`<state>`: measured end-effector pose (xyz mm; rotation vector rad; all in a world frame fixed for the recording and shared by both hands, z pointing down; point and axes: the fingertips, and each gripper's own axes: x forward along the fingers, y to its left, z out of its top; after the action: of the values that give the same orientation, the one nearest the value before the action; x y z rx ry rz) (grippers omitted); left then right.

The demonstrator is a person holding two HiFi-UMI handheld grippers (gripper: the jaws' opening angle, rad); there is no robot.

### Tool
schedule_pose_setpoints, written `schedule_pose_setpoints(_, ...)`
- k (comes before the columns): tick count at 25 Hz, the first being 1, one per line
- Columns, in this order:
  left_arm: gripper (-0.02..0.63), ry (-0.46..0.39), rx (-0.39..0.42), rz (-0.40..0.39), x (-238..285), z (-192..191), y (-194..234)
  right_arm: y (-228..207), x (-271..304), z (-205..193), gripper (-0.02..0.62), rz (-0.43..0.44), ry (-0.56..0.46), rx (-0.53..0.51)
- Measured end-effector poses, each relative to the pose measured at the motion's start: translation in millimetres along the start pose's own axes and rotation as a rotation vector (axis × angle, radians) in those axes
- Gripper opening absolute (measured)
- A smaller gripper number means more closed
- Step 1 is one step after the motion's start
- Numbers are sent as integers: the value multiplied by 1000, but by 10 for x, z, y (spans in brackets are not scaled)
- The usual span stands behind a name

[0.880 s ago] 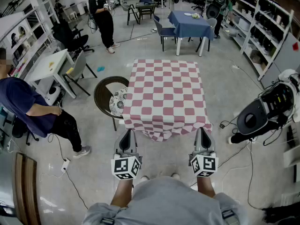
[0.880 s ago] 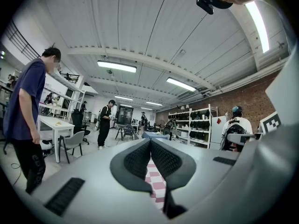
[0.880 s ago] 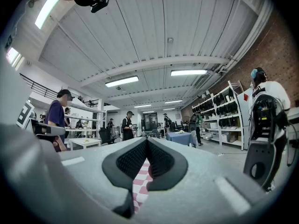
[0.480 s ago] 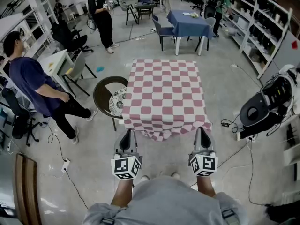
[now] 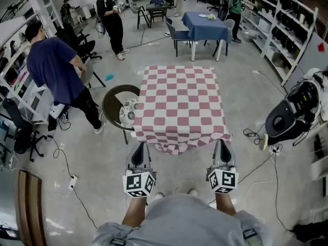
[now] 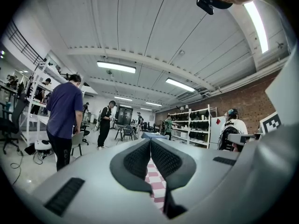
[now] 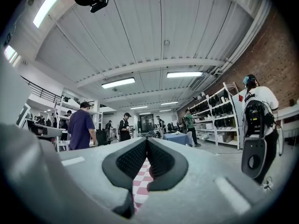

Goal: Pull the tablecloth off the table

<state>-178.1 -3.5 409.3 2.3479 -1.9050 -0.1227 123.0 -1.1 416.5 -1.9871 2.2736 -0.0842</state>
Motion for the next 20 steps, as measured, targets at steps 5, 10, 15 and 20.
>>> schedule_pose_setpoints(5,111,-25,10,-12,-39,51,-97,11,-80,71,45,20,-48,20)
schedule_pose_setpoints(10,167,-18,23,-31,-27,15,-229,-42,-101,75,184,60,-57,48)
schedule_pose_setpoints(15,206,-16,21,-48,14,-23,-398,-197,-102,3,209,61,-43,59)
schedule_pose_setpoints(20,222,-5,26,-45,83,-89,-629,-463,-112,-8,210,58,-34,62)
